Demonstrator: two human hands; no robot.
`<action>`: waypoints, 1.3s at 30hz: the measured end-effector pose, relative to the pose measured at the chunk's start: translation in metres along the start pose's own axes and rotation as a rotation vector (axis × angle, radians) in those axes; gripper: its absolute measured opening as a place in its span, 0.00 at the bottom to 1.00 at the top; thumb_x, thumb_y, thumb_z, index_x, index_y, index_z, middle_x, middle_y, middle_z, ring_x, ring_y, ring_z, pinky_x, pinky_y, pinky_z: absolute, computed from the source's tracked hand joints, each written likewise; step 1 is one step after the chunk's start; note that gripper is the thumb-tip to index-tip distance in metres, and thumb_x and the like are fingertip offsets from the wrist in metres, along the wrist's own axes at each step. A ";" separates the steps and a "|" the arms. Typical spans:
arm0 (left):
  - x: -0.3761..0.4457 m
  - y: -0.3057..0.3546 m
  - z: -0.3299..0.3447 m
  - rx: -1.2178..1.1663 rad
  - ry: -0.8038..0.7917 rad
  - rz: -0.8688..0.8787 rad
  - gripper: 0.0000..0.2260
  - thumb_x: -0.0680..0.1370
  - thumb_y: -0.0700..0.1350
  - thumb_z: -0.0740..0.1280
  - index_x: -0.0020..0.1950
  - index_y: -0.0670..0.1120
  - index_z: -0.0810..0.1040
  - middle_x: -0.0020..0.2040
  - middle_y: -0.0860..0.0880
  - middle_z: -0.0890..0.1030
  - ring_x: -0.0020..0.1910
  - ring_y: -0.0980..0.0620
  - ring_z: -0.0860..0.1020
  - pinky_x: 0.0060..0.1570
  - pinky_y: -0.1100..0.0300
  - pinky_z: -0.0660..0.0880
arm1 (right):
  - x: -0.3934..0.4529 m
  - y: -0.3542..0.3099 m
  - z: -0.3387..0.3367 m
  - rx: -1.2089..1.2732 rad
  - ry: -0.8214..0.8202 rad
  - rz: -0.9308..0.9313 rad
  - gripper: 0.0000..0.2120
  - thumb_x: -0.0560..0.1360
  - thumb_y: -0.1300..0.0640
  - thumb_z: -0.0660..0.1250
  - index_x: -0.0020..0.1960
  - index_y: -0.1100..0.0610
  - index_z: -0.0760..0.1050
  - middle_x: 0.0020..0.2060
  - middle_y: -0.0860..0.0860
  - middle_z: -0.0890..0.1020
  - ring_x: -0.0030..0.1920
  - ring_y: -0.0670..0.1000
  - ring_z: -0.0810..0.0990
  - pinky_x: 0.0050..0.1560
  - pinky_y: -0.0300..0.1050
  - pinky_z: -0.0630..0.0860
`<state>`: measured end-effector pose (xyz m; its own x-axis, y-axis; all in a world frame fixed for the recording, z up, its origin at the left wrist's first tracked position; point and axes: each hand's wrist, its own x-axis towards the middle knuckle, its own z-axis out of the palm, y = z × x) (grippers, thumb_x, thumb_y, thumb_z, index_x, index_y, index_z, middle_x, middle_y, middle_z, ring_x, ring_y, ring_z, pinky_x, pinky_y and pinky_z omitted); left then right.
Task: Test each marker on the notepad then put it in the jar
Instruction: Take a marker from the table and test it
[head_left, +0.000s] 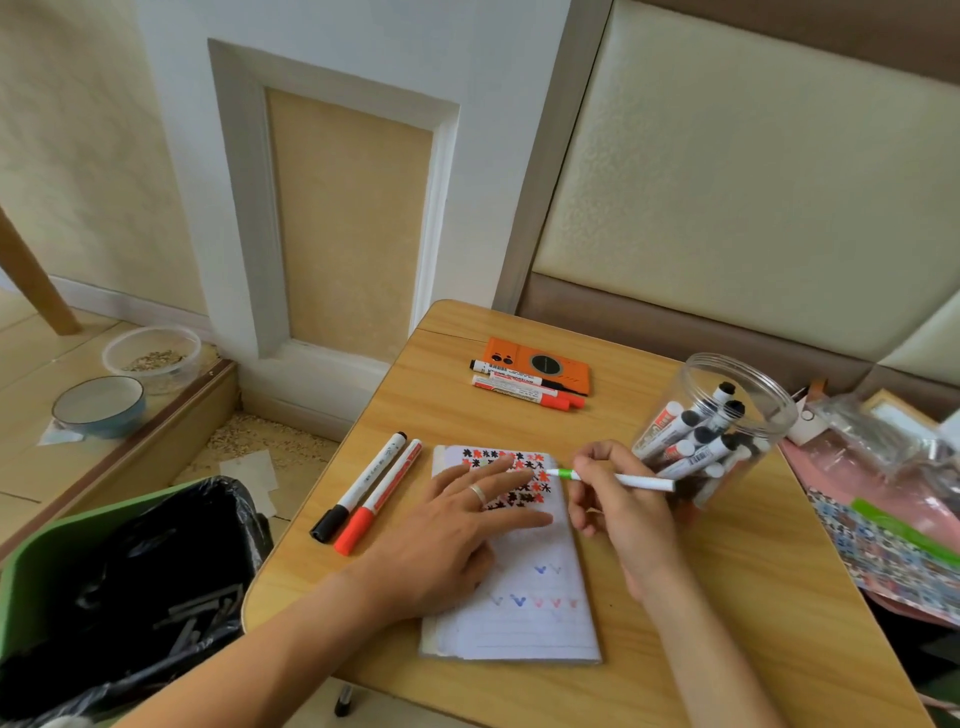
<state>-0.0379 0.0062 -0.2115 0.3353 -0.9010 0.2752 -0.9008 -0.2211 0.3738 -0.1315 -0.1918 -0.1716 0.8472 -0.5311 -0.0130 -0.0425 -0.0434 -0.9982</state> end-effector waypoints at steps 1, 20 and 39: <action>0.000 0.000 0.000 -0.012 -0.021 0.011 0.29 0.78 0.40 0.58 0.76 0.65 0.66 0.82 0.57 0.56 0.81 0.60 0.43 0.79 0.52 0.45 | -0.001 -0.001 0.001 -0.014 -0.009 0.008 0.02 0.81 0.65 0.65 0.50 0.62 0.76 0.33 0.57 0.79 0.29 0.53 0.76 0.25 0.42 0.69; 0.002 0.000 0.003 -0.028 -0.035 -0.078 0.25 0.77 0.49 0.50 0.70 0.65 0.73 0.80 0.54 0.63 0.81 0.58 0.50 0.79 0.52 0.46 | -0.006 0.017 0.015 -0.391 0.004 -0.072 0.09 0.78 0.60 0.72 0.42 0.58 0.74 0.24 0.59 0.79 0.21 0.52 0.75 0.21 0.41 0.69; 0.002 -0.002 0.004 -0.015 -0.048 -0.077 0.25 0.78 0.49 0.51 0.71 0.64 0.73 0.80 0.54 0.63 0.81 0.57 0.52 0.79 0.51 0.47 | -0.006 0.017 0.017 -0.437 0.041 -0.075 0.08 0.77 0.61 0.72 0.43 0.59 0.74 0.22 0.58 0.78 0.20 0.51 0.75 0.21 0.40 0.69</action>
<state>-0.0365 0.0032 -0.2151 0.3900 -0.8983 0.2025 -0.8684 -0.2856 0.4054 -0.1280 -0.1747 -0.1892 0.8351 -0.5457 0.0694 -0.2091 -0.4316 -0.8775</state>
